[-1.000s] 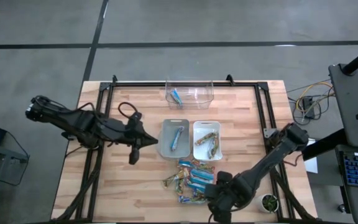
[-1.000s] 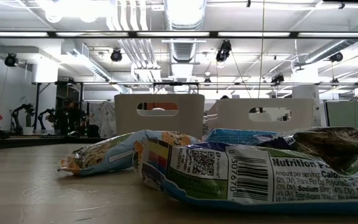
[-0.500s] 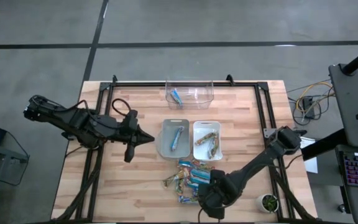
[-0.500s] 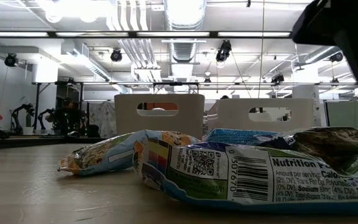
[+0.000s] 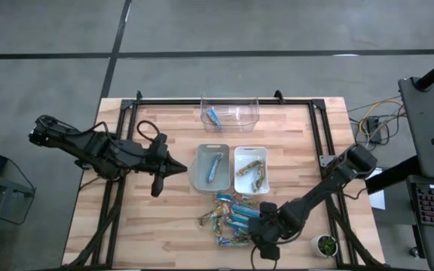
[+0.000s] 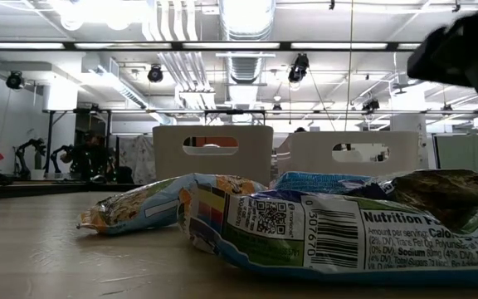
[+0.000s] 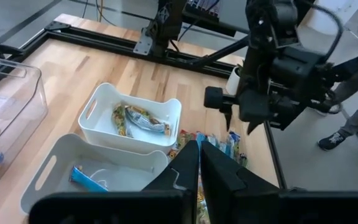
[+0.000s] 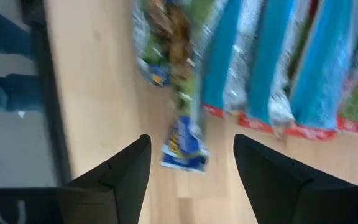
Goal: Pick and place Granola Bars by type
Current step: Put the blue granola bar into the transparent bin
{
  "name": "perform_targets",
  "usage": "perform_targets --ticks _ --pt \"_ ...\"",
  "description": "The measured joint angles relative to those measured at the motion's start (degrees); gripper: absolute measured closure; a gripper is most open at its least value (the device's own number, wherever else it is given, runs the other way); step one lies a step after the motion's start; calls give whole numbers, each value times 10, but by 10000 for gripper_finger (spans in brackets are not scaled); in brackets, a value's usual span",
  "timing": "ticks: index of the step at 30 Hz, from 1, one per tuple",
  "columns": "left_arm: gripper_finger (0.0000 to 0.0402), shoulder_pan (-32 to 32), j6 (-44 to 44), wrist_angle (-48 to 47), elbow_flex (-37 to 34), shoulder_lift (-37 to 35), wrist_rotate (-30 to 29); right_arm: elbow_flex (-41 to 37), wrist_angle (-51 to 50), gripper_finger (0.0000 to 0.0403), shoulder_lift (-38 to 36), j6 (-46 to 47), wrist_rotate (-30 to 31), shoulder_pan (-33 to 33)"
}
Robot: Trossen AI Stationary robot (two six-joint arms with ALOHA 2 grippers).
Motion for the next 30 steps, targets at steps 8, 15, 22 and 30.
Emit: perform_targets --ticks 8,15,22,30 --pt "401 0 -4 1 0 0 0 -24 17 184 -11 -21 0 0" --pt "401 0 -31 -2 0 0 0 -36 74 184 -5 -18 -1 6" --pt "401 0 -29 -7 0 0 0 -37 88 184 11 -13 1 8" --pt "401 0 -28 -12 0 0 0 -41 95 184 14 -4 14 9"
